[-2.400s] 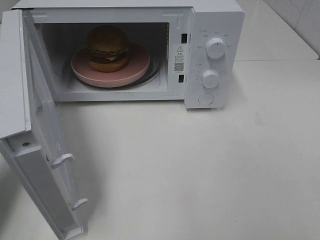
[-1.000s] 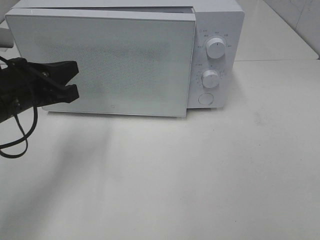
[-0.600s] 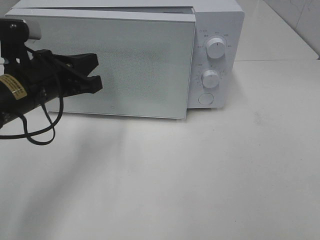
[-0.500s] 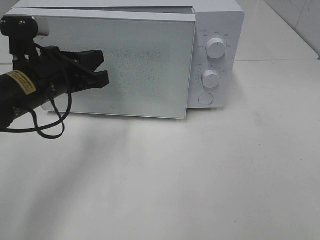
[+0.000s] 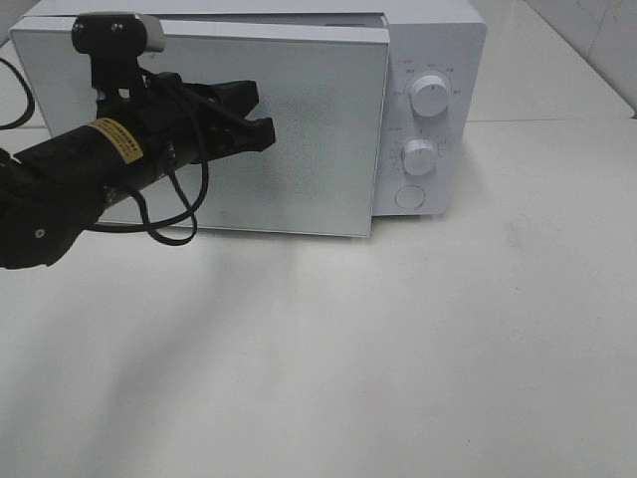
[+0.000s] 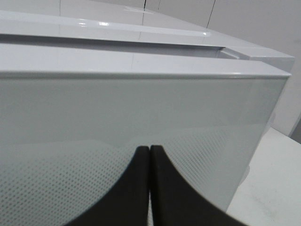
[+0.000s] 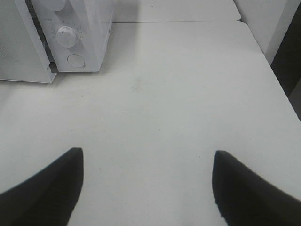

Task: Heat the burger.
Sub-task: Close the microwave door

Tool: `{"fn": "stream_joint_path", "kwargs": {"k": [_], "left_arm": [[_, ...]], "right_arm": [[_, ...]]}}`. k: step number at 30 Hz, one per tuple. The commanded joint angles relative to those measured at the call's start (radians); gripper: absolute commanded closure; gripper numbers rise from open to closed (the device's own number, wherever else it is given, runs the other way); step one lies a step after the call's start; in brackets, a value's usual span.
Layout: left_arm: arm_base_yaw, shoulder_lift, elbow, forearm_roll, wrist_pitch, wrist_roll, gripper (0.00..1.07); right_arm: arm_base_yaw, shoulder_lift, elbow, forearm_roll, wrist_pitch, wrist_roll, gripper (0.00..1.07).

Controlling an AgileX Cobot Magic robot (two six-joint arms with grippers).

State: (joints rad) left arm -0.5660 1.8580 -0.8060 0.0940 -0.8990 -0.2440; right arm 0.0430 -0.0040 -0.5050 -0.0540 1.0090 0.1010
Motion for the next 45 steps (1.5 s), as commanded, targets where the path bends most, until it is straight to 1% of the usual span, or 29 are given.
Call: {"fn": "stream_joint_path", "kwargs": {"k": [1,3,10,12,13,14,16,18,23,26,28,29,31,34,35,36,39,41,45], "left_arm": [[-0.015,0.015,-0.039,-0.022,0.020,0.001,1.07],[-0.021,0.039,-0.079,-0.027,0.027,0.001,1.07],[-0.027,0.076,-0.143,-0.036,0.039,0.001,1.07],[-0.027,0.096,-0.181,-0.036,0.067,0.001,1.07],[-0.027,0.096,-0.181,-0.036,0.067,0.001,1.07],[-0.027,0.108,-0.209,-0.036,0.076,0.001,1.07],[-0.027,0.112,-0.220,-0.036,0.079,0.000,1.07],[-0.027,0.142,-0.261,-0.036,0.081,-0.002,1.07],[-0.027,0.163,-0.291,-0.042,0.086,-0.006,1.07],[-0.027,0.185,-0.317,-0.058,0.104,0.003,1.07],[-0.024,0.212,-0.344,-0.104,0.111,0.034,1.07],[-0.024,0.212,-0.344,-0.104,0.111,0.034,1.07],[-0.024,0.220,-0.358,-0.142,0.120,0.040,1.07],[-0.024,0.220,-0.358,-0.144,0.118,0.039,1.07],[-0.024,0.219,-0.358,-0.132,0.123,0.039,1.07],[-0.032,0.213,-0.358,-0.094,0.139,0.039,1.07],[-0.037,0.208,-0.357,-0.077,0.150,0.039,1.07],[-0.065,0.168,-0.325,-0.030,0.180,0.039,1.07],[-0.082,0.137,-0.291,-0.032,0.216,0.041,1.07]], "right_arm": [[-0.007,-0.027,0.003,0.000,-0.015,-0.013,0.32],[-0.007,-0.027,0.003,0.000,-0.015,-0.015,0.32],[-0.007,-0.027,0.003,0.000,-0.015,-0.014,0.32],[-0.007,-0.027,0.003,0.000,-0.015,-0.014,0.32],[-0.007,-0.027,0.003,0.000,-0.015,-0.014,0.32],[-0.007,-0.027,0.003,0.000,-0.015,-0.014,0.32],[-0.007,-0.027,0.003,0.000,-0.015,-0.014,0.32],[-0.007,-0.027,0.003,0.000,-0.015,-0.014,0.32],[-0.007,-0.027,0.003,0.000,-0.015,-0.014,0.32],[-0.007,-0.027,0.003,0.000,-0.015,-0.014,0.32],[-0.007,-0.027,0.003,0.000,-0.015,-0.014,0.32],[-0.007,-0.027,0.003,0.000,-0.015,-0.014,0.32],[-0.007,-0.027,0.003,0.000,-0.015,-0.014,0.32],[-0.007,-0.027,0.003,0.000,-0.015,-0.014,0.32],[-0.007,-0.027,0.003,0.000,-0.015,-0.014,0.32],[-0.007,-0.027,0.003,0.000,-0.015,-0.014,0.32],[-0.007,-0.027,0.003,0.000,-0.015,-0.014,0.32],[-0.007,-0.027,0.003,0.000,-0.015,-0.014,0.32],[-0.007,-0.027,0.003,0.000,-0.015,-0.014,0.32]]}}
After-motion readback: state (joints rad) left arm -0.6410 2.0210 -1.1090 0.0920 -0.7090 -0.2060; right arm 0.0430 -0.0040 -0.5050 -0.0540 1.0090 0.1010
